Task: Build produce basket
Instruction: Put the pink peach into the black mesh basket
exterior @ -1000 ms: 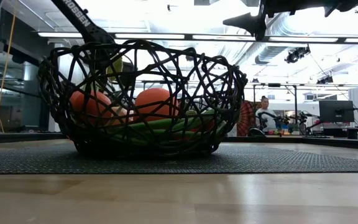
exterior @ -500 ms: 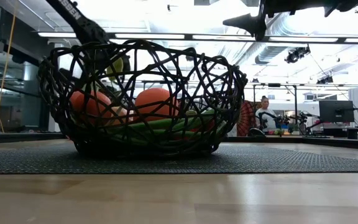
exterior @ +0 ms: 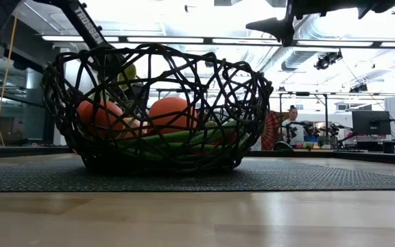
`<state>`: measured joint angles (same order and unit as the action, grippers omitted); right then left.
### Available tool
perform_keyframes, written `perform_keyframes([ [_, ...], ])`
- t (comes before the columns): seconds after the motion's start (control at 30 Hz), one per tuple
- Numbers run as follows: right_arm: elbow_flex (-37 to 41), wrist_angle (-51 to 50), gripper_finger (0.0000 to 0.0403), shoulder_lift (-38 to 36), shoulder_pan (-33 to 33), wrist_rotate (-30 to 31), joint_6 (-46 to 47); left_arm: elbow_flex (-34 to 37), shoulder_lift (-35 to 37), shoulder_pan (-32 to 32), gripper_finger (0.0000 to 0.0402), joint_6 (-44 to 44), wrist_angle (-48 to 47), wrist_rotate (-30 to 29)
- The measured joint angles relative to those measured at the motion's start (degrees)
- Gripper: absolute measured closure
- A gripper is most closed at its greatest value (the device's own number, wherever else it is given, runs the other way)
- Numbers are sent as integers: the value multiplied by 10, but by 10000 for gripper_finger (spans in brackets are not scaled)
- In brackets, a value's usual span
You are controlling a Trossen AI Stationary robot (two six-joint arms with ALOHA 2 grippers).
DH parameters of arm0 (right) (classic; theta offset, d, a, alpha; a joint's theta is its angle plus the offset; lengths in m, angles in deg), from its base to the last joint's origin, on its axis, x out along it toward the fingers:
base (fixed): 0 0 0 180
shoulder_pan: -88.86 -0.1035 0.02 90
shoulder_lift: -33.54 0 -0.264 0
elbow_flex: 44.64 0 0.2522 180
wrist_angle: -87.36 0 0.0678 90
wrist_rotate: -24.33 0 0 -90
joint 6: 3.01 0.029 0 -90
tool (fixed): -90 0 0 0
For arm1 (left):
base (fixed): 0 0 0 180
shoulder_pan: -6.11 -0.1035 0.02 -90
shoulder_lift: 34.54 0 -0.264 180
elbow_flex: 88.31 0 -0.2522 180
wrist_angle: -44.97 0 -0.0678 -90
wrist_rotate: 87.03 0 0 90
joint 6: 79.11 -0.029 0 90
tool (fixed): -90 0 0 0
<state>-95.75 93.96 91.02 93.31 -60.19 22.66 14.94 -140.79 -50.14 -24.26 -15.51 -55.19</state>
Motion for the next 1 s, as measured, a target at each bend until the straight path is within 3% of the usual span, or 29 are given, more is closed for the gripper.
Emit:
perform_keyframes([
  [0.23, 0, 1, 13, 0, 0, 0, 0, -2, 4, 3, 401, -94, 17, 48],
  [0.43, 0, 5, 13, 0, 0, -1, 0, -5, 10, 10, 401, -62, -43, 134],
  [0.6, 0, 6, 13, 0, 0, -1, 1, -2, 35, 76, 401, -47, -132, 193],
  [0.73, 0, 9, 13, 0, 0, -1, 13, 1, 95, 158, 401, -67, -139, 244],
  [0.83, 0, 9, 13, 0, 0, -1, 13, 1, 144, 215, 401, -51, -138, 239],
  [1.0, 0, 13, 13, 0, 0, -1, 28, 0, 210, 272, 401, -33, -137, 174],
])
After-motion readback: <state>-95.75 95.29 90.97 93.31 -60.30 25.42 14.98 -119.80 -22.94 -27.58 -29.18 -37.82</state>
